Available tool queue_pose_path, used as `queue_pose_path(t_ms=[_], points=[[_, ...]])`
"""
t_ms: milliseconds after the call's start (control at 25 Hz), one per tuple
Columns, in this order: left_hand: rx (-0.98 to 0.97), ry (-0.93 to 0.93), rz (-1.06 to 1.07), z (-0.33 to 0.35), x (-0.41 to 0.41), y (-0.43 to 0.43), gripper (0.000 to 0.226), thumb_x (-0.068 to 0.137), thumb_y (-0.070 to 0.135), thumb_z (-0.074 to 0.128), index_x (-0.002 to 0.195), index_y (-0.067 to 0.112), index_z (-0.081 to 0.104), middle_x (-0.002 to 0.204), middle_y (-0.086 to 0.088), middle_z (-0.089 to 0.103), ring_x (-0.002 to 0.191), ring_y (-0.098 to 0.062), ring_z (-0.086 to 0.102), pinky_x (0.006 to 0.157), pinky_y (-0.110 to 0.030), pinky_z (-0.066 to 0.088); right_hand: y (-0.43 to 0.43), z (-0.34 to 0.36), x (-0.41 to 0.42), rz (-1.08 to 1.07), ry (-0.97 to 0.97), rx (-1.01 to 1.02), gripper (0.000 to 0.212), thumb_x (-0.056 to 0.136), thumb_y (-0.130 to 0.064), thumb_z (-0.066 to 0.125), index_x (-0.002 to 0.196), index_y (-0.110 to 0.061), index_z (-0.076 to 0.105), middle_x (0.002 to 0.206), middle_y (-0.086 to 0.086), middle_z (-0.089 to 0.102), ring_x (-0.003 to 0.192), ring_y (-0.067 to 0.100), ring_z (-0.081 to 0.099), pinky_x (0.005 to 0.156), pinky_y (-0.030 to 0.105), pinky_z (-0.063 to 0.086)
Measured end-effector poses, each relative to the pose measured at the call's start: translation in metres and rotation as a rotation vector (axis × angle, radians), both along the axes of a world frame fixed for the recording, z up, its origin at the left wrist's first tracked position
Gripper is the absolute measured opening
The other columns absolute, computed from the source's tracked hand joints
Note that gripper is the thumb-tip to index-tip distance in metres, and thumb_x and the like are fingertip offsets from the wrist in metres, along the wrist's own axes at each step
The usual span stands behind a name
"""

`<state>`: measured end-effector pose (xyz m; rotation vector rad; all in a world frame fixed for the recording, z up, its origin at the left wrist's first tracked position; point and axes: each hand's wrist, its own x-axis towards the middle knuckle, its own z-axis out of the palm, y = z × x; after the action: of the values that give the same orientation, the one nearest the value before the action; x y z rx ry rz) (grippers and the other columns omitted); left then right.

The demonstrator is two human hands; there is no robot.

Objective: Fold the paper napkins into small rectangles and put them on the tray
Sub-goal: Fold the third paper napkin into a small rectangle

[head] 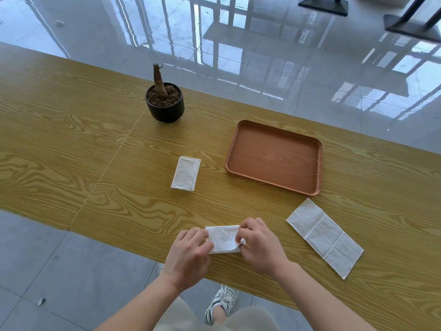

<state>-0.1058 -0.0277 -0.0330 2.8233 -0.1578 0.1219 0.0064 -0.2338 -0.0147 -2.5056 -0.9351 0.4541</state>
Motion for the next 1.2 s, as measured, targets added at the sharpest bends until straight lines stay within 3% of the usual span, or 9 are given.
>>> queue_pose_path(t_ms=[120, 200, 280, 360, 480, 600, 1200], points=[[-0.052, -0.009, 0.045, -0.001, 0.001, -0.002, 0.010, 0.071, 0.014, 0.059, 0.080, 0.015, 0.064, 0.099, -0.005, 0.062, 0.099, -0.030, 0.062, 0.085, -0.038, 0.045, -0.003, -0.004, -0.003, -0.013, -0.009, 0.024, 0.014, 0.077, -0.015, 0.066, 0.088, -0.022, 0.069, 0.101, -0.012, 0.058, 0.095, 0.010, 0.046, 0.071, 0.022, 0.045], [-0.024, -0.009, 0.035, -0.007, 0.003, -0.005, 0.021, 0.085, 0.016, 0.056, 0.103, 0.014, 0.066, 0.121, -0.010, 0.061, 0.120, -0.034, 0.057, 0.101, -0.043, 0.043, -0.005, -0.005, -0.004, -0.058, -0.084, 0.069, 0.016, 0.082, -0.015, 0.067, 0.097, -0.021, 0.071, 0.105, -0.011, 0.063, 0.098, 0.012, 0.050, 0.076, 0.026, 0.050], [0.034, 0.063, -0.020, -0.013, 0.003, -0.007, 0.044, 0.099, 0.032, 0.048, 0.139, 0.013, 0.051, 0.155, -0.011, 0.040, 0.146, -0.031, 0.032, 0.117, -0.047, 0.027, -0.005, -0.009, -0.006, -0.031, -0.190, 0.047, 0.027, 0.093, -0.020, 0.062, 0.119, -0.020, 0.067, 0.125, -0.008, 0.064, 0.114, 0.017, 0.053, 0.091, 0.034, 0.051], [0.113, 0.148, -0.082, -0.019, 0.000, -0.007, 0.063, 0.103, 0.050, 0.035, 0.155, 0.014, 0.028, 0.165, -0.006, 0.020, 0.153, -0.025, 0.012, 0.120, -0.048, 0.014, -0.005, -0.014, -0.014, 0.062, -0.233, -0.052, 0.042, 0.102, -0.032, 0.049, 0.143, -0.023, 0.050, 0.152, -0.007, 0.048, 0.141, 0.020, 0.039, 0.111, 0.041, 0.038], [0.177, 0.270, -0.088, -0.025, -0.007, -0.006, 0.075, 0.101, 0.062, 0.026, 0.157, 0.014, 0.017, 0.167, -0.004, 0.012, 0.154, -0.023, 0.006, 0.118, -0.050, 0.013, -0.009, -0.025, -0.025, 0.152, -0.222, -0.215, 0.061, 0.105, -0.054, 0.030, 0.157, -0.023, 0.026, 0.166, -0.007, 0.019, 0.155, 0.024, 0.009, 0.120, 0.049, 0.013], [0.186, 0.316, -0.074, -0.026, -0.010, -0.007, 0.078, 0.100, 0.066, 0.025, 0.158, 0.014, 0.013, 0.168, -0.004, 0.008, 0.154, -0.024, 0.006, 0.117, -0.052, 0.012, -0.015, -0.030, -0.025, 0.168, -0.196, -0.320, 0.077, 0.099, -0.071, 0.024, 0.159, -0.023, 0.015, 0.168, -0.009, 0.008, 0.155, 0.025, -0.001, 0.120, 0.053, 0.009], [0.188, 0.329, -0.089, -0.022, -0.016, -0.006, 0.083, 0.098, 0.069, 0.026, 0.158, 0.012, 0.014, 0.167, -0.006, 0.008, 0.154, -0.024, 0.007, 0.117, -0.051, 0.012, -0.029, -0.034, -0.023, 0.150, -0.203, -0.319, 0.084, 0.096, -0.075, 0.026, 0.160, -0.023, 0.013, 0.168, -0.010, 0.006, 0.155, 0.024, -0.001, 0.119, 0.054, 0.012]])
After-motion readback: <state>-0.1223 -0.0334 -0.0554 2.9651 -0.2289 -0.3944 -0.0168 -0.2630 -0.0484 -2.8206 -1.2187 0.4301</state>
